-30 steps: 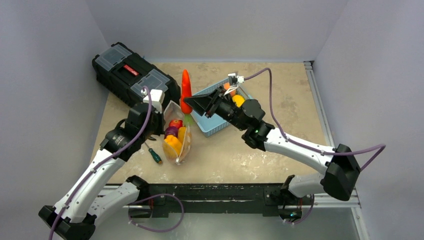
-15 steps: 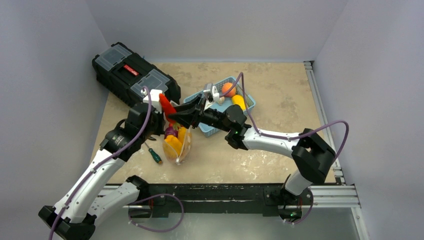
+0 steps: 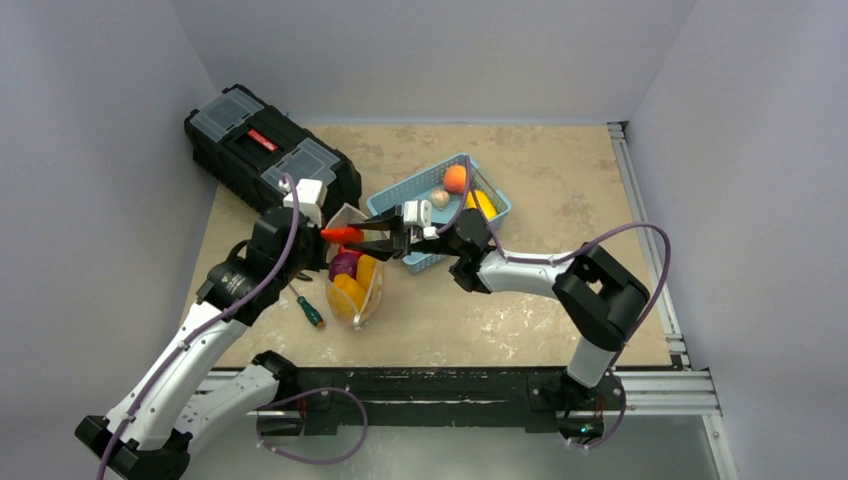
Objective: Place the food in the zip-top bag and seal the zipper
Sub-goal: Place the fake vegetable in the zipper food storage bag.
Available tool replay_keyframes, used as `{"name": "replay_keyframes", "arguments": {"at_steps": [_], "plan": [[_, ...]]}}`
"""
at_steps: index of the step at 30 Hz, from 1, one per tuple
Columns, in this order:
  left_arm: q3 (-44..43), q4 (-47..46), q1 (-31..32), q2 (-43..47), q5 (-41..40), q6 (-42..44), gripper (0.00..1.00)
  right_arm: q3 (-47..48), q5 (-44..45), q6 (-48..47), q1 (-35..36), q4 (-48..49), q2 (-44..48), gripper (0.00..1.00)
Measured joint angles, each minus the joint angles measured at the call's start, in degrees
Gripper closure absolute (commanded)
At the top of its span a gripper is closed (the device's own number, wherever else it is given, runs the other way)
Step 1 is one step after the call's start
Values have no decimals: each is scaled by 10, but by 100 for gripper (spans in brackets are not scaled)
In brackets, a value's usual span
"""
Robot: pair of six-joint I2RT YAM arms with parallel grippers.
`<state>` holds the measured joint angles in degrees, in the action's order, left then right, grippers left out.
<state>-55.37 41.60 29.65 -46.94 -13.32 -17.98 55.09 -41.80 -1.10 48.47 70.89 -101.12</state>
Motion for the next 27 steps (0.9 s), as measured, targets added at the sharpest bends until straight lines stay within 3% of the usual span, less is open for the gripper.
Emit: {"name": "replay_keyframes", "arguments": {"at_steps": [8, 15, 21, 24, 27], "plan": [[0, 0, 0, 5, 0, 0, 100, 21, -29, -31, -13, -18, -10, 39], [0, 0, 0, 5, 0, 0, 100, 33, -18, -103, -9, -111, -1, 33], [0, 0, 0, 5, 0, 0, 100, 33, 41, -179, 23, -251, 80, 31], [0, 0, 0, 4, 0, 0, 100, 33, 88, -158, 54, -291, 133, 30], [0, 0, 0, 4, 0, 0, 100, 47, 176, -70, 75, -333, 180, 31]]}}
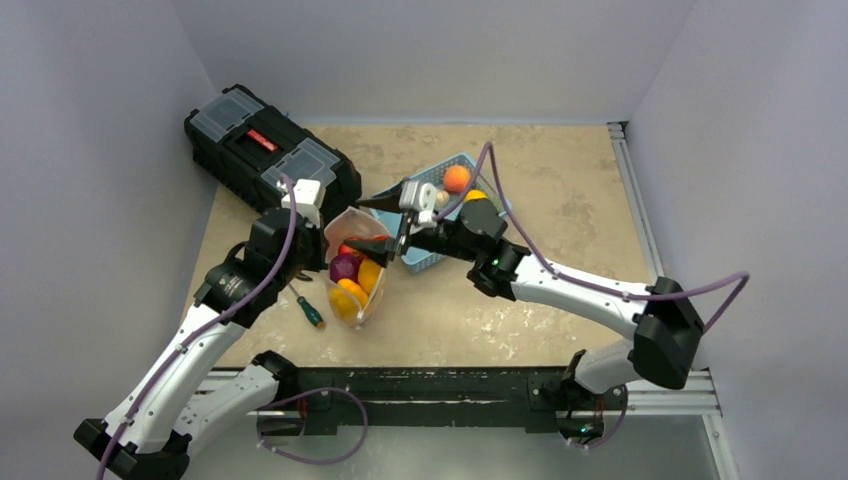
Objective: Place the food in the zip-top bag and seal the zipper
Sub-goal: Place the fake vegetable in the zipper food storage bag, then adjust the fake vegetable in the zipper food storage bag.
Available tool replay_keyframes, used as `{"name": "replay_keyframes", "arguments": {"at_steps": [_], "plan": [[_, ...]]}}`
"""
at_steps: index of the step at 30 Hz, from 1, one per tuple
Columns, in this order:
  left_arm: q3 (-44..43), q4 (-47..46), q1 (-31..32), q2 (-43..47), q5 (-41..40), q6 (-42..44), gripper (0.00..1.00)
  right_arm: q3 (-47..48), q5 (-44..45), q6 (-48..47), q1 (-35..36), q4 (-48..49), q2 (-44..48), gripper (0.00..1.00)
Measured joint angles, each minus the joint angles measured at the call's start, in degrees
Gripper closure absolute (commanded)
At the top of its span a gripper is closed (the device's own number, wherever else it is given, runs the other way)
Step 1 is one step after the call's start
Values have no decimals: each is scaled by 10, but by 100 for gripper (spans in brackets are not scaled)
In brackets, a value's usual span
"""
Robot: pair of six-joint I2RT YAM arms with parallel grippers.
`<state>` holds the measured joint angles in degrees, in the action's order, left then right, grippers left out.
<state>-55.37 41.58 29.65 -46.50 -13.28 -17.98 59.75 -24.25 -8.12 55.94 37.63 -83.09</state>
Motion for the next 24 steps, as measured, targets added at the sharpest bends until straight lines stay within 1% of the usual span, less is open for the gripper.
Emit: {"name": "replay_keyframes", "arguments": {"at_steps": [2, 3, 4, 5, 7, 8, 10, 12, 14, 16, 20, 24], "plan": [[0, 0, 0, 0, 0, 0, 100, 15, 56, 59, -2, -34, 23, 34], [0, 0, 0, 0, 0, 0, 100, 21, 79, 84, -3, -51, 33, 38], [0, 0, 0, -1, 0, 0, 100, 26, 104, 110, -5, -72, 42, 45], [0, 0, 0, -1, 0, 0, 100, 30, 131, 136, -7, -96, 52, 50], [0, -1, 0, -2, 0, 0, 100, 45, 180, 188, -8, -152, 63, 57], [0, -1, 0, -3, 0, 0, 100, 59, 200, 213, -8, -186, 62, 57], [0, -2, 0, -3, 0, 0, 100, 102, 223, 253, -9, -262, 48, 56], [0, -2, 0, -4, 0, 0, 100, 178, 235, 279, -9, -352, 12, 55], [0, -2, 0, -4, 0, 0, 100, 246, 239, 290, -8, -417, -28, 55], [0, -2, 0, -5, 1, 0, 100, 301, 244, 292, -6, -478, -66, 59], [0, -3, 0, -5, 1, 0, 100, 336, 249, 282, 1, -566, -111, 64], [0, -3, 0, -5, 0, 0, 100, 362, 257, 262, 17, -634, -153, 66]]}}
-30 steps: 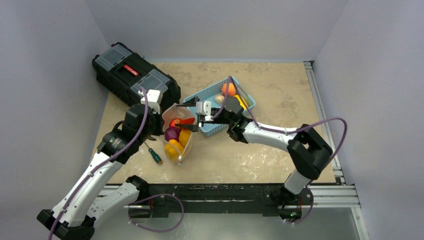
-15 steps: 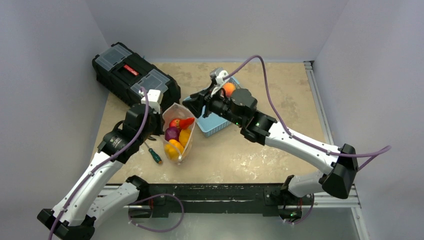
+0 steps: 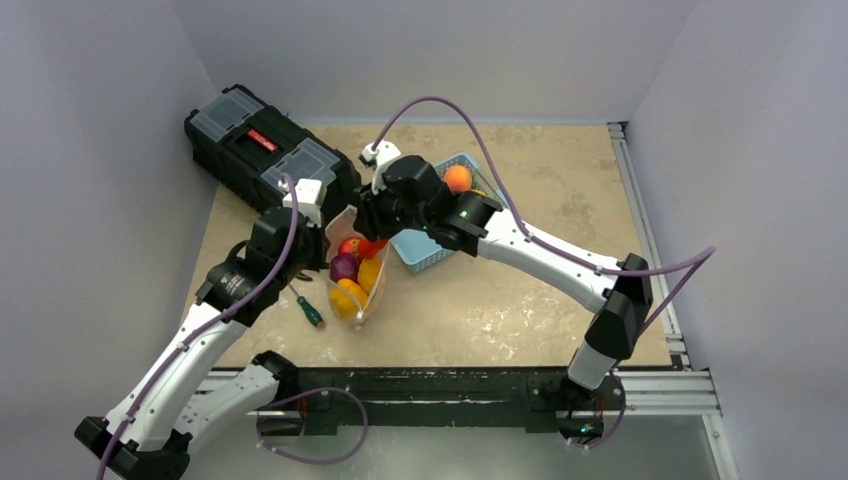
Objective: Place the food in the zip-top bag and seal the zipper
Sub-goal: Adjust the fake vegetable in the zipper food storage bag.
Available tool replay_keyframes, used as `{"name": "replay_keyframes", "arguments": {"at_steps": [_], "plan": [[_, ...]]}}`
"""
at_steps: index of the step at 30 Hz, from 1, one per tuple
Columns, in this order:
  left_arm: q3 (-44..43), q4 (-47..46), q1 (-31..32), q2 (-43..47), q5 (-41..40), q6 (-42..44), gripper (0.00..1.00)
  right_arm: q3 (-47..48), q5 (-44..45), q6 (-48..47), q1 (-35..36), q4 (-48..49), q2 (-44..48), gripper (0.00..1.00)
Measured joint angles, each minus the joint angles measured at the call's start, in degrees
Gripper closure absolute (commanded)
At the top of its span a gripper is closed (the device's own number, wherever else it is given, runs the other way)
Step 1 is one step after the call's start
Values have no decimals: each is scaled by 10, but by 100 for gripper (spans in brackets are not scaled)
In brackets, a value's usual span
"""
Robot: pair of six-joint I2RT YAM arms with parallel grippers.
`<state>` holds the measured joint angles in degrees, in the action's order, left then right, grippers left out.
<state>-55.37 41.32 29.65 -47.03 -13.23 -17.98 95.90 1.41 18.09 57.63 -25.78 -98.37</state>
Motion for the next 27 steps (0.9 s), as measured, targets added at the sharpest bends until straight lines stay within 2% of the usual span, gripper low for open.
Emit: {"name": "replay_keyframes", "arguments": {"at_steps": [10, 15, 18, 24, 27], "plan": [[0, 0, 0, 0, 0, 0, 100, 89, 65, -38, 12, -114, -51, 55], [0, -1, 0, 0, 0, 0, 100, 108, 76, -43, 17, -151, -55, 56], [0, -1, 0, 0, 2, 0, 100, 108, 70, -41, 28, -165, -56, 60], [0, 2, -1, -1, -2, -7, 100, 121, 67, -5, 79, -191, -87, 63], [0, 3, -3, -1, -4, -10, 100, 120, 30, 19, 94, -193, -95, 64]]}}
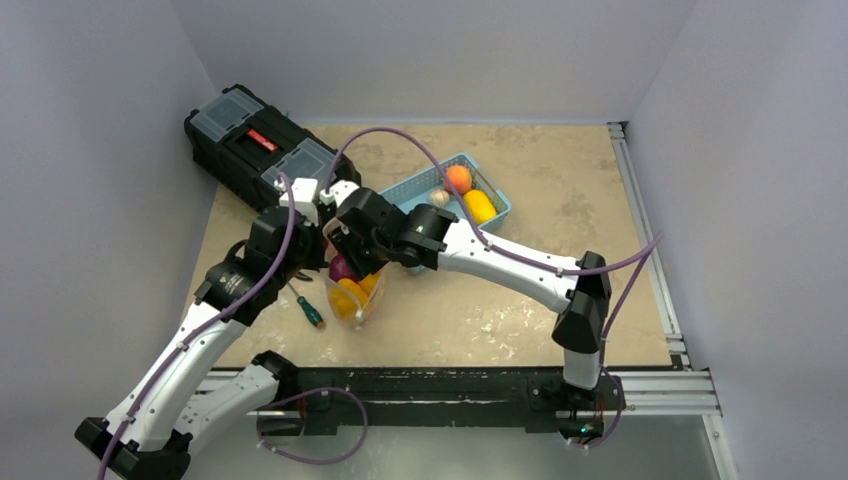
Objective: Place the food in the zip-top bag and seal the zipper
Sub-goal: Adjust the fake vegetable in the zipper food storage bag.
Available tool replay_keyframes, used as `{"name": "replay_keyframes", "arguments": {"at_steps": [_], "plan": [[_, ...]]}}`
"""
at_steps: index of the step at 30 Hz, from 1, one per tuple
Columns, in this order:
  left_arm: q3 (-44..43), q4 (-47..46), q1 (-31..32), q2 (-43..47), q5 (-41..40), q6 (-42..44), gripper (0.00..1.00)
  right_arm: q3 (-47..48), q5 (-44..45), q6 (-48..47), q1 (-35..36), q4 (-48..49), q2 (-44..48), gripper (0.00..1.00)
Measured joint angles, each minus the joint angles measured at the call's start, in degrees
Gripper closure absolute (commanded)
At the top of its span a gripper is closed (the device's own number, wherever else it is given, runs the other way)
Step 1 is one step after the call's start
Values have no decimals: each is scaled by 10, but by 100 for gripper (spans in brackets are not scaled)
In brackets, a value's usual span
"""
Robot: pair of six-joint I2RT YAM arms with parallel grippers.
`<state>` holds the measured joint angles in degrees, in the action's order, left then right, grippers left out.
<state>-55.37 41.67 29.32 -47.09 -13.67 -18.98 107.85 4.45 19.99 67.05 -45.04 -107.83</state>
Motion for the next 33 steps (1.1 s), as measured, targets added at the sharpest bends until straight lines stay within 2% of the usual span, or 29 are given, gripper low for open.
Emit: {"name": "replay_keyframes", "arguments": {"at_steps": [3, 7, 11, 17, 25, 33], "plan": [[0, 1, 0, 2, -2, 1, 100, -51, -83, 48, 0, 65, 20, 63], [0, -2, 3, 1, 2, 1, 100, -105, -117, 76, 0, 123, 62, 59], [0, -4, 3, 1, 3, 1, 100, -72, -81, 59, 2, 113, 85, 59], [0, -9, 3, -1, 0, 1, 100, 44, -2, 4, 7, 41, 52, 57], [14, -3, 3, -12, -9, 6, 100, 56, 38, -78, 20, 26, 31, 54], [16, -6, -3, -12, -15, 6, 100, 41, 47, -90, 23, 43, 35, 54]]}}
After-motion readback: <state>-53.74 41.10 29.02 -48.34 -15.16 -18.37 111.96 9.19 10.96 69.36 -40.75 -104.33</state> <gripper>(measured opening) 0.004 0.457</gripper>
